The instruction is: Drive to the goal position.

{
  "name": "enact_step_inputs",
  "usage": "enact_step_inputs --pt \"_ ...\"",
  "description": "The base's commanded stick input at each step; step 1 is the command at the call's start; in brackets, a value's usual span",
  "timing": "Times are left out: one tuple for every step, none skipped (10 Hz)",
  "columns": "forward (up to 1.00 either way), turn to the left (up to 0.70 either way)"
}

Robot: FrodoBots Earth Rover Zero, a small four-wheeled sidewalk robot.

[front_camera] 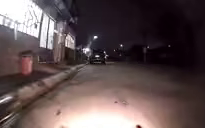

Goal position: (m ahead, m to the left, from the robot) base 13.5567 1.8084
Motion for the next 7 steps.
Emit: enact_step_inputs --pt "0.7 0.0" --pt "0.7 0.0" --pt "0.7 0.0" --pt "0.7 0.0" --pt "0.7 0.0" --pt "0.7 0.0" --pt "0.7 0.0"
